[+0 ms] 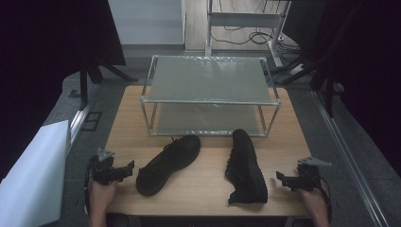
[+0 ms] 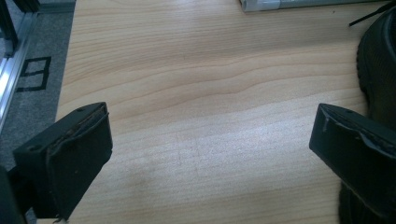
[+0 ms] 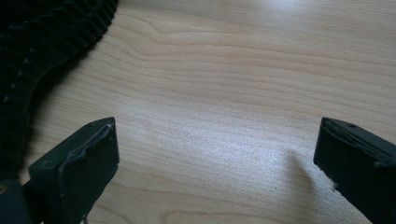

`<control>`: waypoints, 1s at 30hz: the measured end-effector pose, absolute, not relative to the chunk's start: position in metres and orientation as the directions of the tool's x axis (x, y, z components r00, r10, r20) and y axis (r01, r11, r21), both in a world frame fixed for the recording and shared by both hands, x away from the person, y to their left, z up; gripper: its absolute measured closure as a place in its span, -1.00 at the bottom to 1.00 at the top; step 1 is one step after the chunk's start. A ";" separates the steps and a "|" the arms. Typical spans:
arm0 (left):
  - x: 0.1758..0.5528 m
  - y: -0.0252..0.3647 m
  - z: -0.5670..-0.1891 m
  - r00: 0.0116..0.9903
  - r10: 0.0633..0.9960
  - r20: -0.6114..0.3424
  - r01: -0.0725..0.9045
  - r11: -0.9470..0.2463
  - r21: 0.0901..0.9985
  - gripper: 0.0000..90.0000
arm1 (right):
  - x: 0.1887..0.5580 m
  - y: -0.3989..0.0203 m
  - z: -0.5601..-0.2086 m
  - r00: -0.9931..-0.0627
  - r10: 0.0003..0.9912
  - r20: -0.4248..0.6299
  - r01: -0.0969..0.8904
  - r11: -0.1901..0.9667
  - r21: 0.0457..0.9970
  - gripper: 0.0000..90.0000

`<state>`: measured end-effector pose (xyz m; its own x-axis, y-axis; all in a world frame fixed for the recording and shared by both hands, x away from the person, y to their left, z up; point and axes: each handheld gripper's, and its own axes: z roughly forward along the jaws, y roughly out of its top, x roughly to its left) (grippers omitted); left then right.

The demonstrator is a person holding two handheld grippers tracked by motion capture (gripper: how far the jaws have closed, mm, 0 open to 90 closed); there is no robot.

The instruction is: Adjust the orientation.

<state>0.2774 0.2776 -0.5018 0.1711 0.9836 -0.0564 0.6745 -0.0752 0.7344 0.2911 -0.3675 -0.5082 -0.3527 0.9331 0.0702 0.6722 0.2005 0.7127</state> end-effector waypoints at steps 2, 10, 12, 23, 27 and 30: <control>0.279 0.276 -0.502 0.174 0.983 -0.050 0.677 -0.082 0.731 -1.00 | 0.291 -0.367 -0.508 -0.351 0.934 0.068 0.670 0.199 0.716 -0.98; 0.282 0.265 -0.505 0.225 0.974 -0.010 0.685 -0.151 0.713 -1.00 | 0.291 -0.367 -0.508 -0.351 0.934 0.068 0.670 0.199 0.715 -0.95; 0.282 0.263 -0.505 0.236 0.972 -0.007 0.684 -0.161 0.711 -1.00 | 0.291 -0.367 -0.508 -0.352 0.934 0.069 0.670 0.200 0.715 -0.95; 0.279 0.251 -0.505 0.308 0.951 0.001 0.681 -0.221 0.698 -1.00 | 0.292 -0.366 -0.508 -0.364 0.929 0.070 0.670 0.210 0.712 -0.92; 0.276 0.242 -0.503 0.342 0.940 0.009 0.676 -0.253 0.692 -1.00 | 0.292 -0.366 -0.509 -0.364 0.929 0.071 0.668 0.207 0.715 -0.91; 0.274 0.236 -0.502 0.357 0.934 0.017 0.674 -0.270 0.688 -1.00 | 0.292 -0.366 -0.508 -0.365 0.928 0.071 0.668 0.208 0.714 -0.90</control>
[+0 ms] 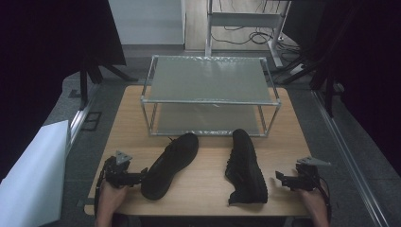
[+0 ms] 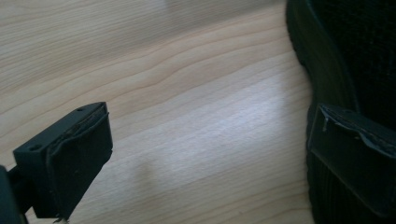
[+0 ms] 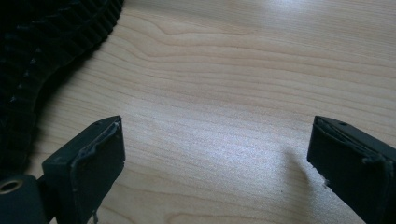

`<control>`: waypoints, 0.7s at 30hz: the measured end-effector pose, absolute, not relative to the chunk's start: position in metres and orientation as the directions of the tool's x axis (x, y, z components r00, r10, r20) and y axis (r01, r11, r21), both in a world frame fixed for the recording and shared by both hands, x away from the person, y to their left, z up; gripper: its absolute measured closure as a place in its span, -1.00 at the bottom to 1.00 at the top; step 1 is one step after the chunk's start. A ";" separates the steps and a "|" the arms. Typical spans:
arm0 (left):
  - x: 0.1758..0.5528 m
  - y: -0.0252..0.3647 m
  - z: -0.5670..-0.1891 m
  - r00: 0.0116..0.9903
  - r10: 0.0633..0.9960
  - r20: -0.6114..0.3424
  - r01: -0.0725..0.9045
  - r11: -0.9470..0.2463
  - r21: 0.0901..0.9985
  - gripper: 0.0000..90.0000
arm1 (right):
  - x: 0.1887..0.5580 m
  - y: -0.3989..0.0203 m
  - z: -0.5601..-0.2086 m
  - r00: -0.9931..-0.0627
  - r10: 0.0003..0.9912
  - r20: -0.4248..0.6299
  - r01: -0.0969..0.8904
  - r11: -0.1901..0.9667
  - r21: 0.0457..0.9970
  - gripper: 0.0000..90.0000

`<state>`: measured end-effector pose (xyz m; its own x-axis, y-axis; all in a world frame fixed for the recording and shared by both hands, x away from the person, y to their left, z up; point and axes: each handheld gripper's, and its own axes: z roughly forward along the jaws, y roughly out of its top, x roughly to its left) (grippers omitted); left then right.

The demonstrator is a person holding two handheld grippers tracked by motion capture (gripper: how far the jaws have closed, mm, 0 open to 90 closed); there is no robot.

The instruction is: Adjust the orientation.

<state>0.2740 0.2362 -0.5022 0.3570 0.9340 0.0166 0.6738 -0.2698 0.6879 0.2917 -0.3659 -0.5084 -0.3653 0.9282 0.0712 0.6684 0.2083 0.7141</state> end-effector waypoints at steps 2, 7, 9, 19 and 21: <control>0.273 0.233 -0.501 0.365 0.931 0.026 0.671 -0.282 0.686 -1.00 | 0.292 -0.366 -0.508 -0.367 0.928 0.072 0.669 0.209 0.713 -0.90; 0.270 0.227 -0.501 0.384 0.923 0.029 0.666 -0.299 0.683 -1.00 | 0.292 -0.366 -0.508 -0.366 0.928 0.072 0.668 0.208 0.714 -0.90; 0.269 0.222 -0.501 0.400 0.916 0.031 0.663 -0.313 0.680 -1.00 | 0.292 -0.366 -0.509 -0.365 0.928 0.071 0.667 0.207 0.715 -0.90; 0.265 0.200 -0.500 0.463 0.886 0.041 0.643 -0.367 0.672 -1.00 | 0.292 -0.366 -0.508 -0.367 0.927 0.074 0.668 0.208 0.714 -0.89; 0.265 0.195 -0.500 0.476 0.879 0.043 0.635 -0.376 0.675 -1.00 | 0.292 -0.366 -0.508 -0.367 0.927 0.074 0.668 0.208 0.715 -0.89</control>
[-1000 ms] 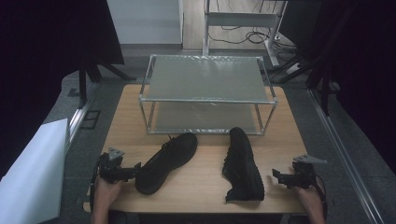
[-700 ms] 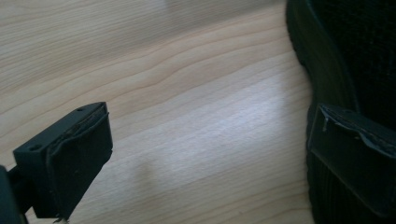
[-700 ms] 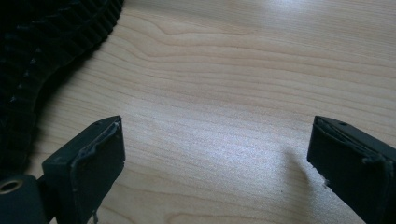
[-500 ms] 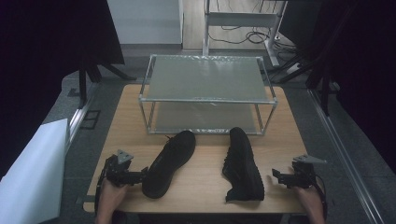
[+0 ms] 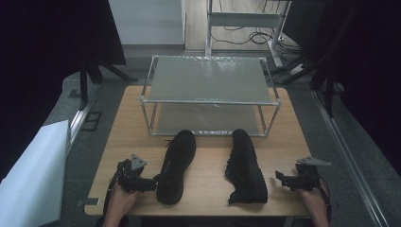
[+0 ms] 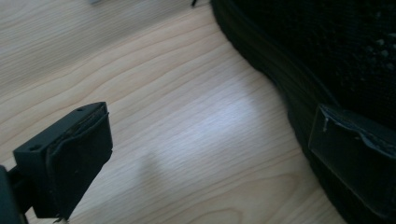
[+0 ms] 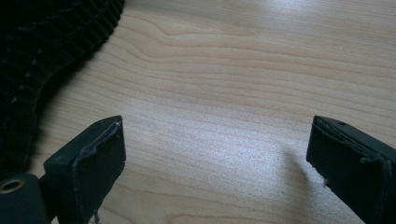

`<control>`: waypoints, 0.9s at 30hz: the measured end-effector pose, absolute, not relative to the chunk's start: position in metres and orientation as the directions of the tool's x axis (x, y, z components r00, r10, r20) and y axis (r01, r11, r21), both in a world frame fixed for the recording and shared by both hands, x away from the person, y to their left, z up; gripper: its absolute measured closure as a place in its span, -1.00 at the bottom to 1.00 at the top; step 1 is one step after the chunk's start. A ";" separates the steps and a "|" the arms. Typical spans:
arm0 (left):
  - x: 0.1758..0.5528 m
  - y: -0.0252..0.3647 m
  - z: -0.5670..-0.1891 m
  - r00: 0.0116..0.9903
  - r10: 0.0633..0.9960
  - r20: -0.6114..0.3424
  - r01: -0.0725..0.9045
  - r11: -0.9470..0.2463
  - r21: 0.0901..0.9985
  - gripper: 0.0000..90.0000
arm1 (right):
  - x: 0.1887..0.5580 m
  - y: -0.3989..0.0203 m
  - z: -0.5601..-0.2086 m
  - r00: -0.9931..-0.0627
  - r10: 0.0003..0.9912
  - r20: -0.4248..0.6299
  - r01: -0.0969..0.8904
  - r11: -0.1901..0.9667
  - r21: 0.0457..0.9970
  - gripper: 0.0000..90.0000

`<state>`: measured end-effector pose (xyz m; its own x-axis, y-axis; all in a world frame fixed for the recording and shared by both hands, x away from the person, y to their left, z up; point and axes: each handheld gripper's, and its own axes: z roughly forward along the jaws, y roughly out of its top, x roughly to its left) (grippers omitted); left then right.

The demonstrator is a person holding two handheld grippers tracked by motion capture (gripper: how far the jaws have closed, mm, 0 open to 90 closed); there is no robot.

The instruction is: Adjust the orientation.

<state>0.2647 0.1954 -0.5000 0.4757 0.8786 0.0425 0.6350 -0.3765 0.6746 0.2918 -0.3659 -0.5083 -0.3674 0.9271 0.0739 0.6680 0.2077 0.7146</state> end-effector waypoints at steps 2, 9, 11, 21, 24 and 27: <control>0.265 0.190 -0.500 0.490 0.871 0.038 0.629 -0.383 0.677 -1.00 | 0.292 -0.366 -0.508 -0.367 0.927 0.074 0.668 0.207 0.715 -0.89; 0.264 0.178 -0.501 0.518 0.855 0.024 0.616 -0.392 0.684 -1.00 | 0.292 -0.366 -0.508 -0.367 0.927 0.076 0.667 0.205 0.717 -0.89; 0.264 0.173 -0.502 0.532 0.847 0.019 0.610 -0.399 0.685 -1.00 | 0.292 -0.366 -0.508 -0.368 0.927 0.075 0.667 0.207 0.716 -0.89; 0.265 0.176 -0.499 0.472 0.882 0.017 0.602 -0.336 0.724 -1.00 | 0.292 -0.368 -0.507 -0.361 0.928 0.090 0.666 0.189 0.721 -0.90; 0.266 0.182 -0.499 0.450 0.893 0.011 0.607 -0.315 0.730 -1.00 | 0.292 -0.369 -0.507 -0.358 0.929 0.096 0.664 0.180 0.726 -0.91; 0.267 0.188 -0.500 0.425 0.905 -0.007 0.617 -0.284 0.734 -1.00 | 0.291 -0.369 -0.505 -0.364 0.925 0.110 0.657 0.171 0.734 -0.98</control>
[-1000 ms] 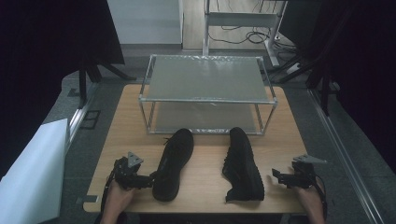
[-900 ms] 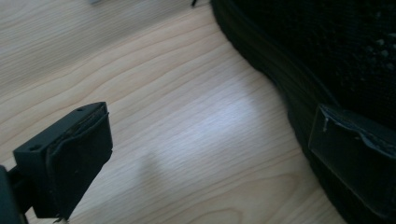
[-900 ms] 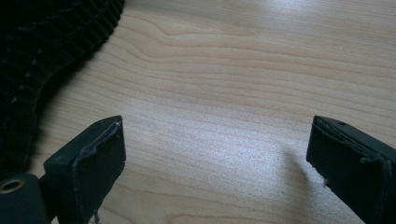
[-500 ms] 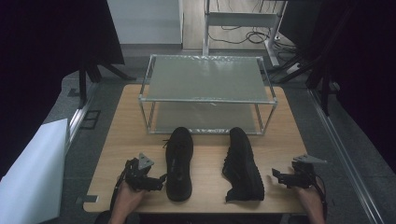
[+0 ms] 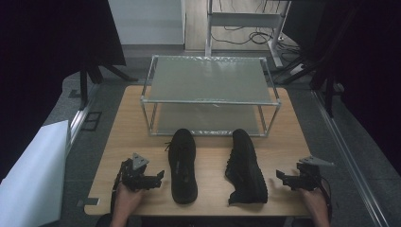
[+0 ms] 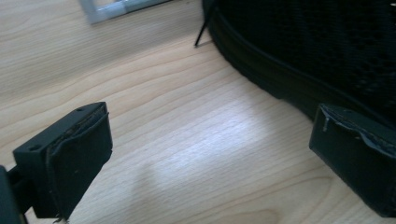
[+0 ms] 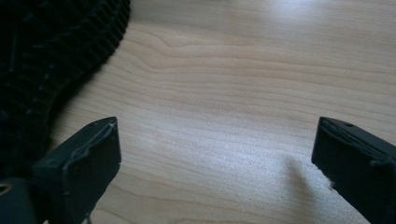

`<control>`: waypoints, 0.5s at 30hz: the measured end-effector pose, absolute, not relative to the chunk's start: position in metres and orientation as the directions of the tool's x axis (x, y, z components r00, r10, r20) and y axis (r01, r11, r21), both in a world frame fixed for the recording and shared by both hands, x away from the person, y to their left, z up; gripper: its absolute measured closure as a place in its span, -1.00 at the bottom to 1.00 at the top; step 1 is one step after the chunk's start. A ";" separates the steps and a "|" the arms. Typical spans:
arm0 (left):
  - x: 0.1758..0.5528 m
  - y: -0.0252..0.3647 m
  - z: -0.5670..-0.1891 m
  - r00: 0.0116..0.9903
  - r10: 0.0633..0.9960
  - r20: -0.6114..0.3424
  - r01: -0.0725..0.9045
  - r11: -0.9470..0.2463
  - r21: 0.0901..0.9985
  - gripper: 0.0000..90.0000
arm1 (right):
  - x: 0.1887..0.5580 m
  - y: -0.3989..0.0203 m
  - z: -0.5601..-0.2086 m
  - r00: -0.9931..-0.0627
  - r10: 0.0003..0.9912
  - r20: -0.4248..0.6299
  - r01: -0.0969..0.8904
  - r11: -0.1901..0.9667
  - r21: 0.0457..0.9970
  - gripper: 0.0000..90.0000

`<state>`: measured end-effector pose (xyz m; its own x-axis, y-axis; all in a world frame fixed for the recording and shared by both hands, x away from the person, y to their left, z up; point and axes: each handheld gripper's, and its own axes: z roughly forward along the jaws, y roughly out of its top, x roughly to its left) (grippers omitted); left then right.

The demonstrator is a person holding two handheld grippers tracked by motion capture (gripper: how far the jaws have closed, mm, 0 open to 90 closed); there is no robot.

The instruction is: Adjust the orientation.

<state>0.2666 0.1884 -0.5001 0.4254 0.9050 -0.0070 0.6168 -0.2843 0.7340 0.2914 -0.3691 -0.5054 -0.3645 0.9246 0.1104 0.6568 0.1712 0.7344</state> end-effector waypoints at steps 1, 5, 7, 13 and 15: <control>0.267 0.190 -0.500 0.421 0.907 -0.009 0.620 -0.280 0.733 -1.00 | 0.291 -0.369 -0.505 -0.364 0.925 0.110 0.657 0.171 0.734 -0.98; 0.268 0.194 -0.502 0.404 0.915 -0.010 0.627 -0.269 0.731 -1.00 | 0.291 -0.368 -0.503 -0.366 0.923 0.120 0.651 0.162 0.742 -1.00; 0.268 0.195 -0.503 0.401 0.916 -0.011 0.630 -0.267 0.730 -1.00 | 0.291 -0.367 -0.502 -0.369 0.922 0.120 0.650 0.164 0.742 -1.00; 0.268 0.194 -0.504 0.401 0.916 -0.013 0.633 -0.267 0.726 -1.00 | 0.291 -0.362 -0.497 -0.390 0.912 0.124 0.649 0.177 0.740 -1.00; 0.269 0.194 -0.504 0.402 0.916 -0.013 0.635 -0.269 0.724 -1.00 | 0.291 -0.360 -0.495 -0.400 0.908 0.126 0.648 0.182 0.740 -1.00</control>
<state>0.2687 0.1944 -0.5041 0.4021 0.9155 -0.0127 0.6352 -0.2690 0.7240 0.2910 -0.3604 -0.4947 -0.3995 0.9080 0.1264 0.6478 0.1821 0.7398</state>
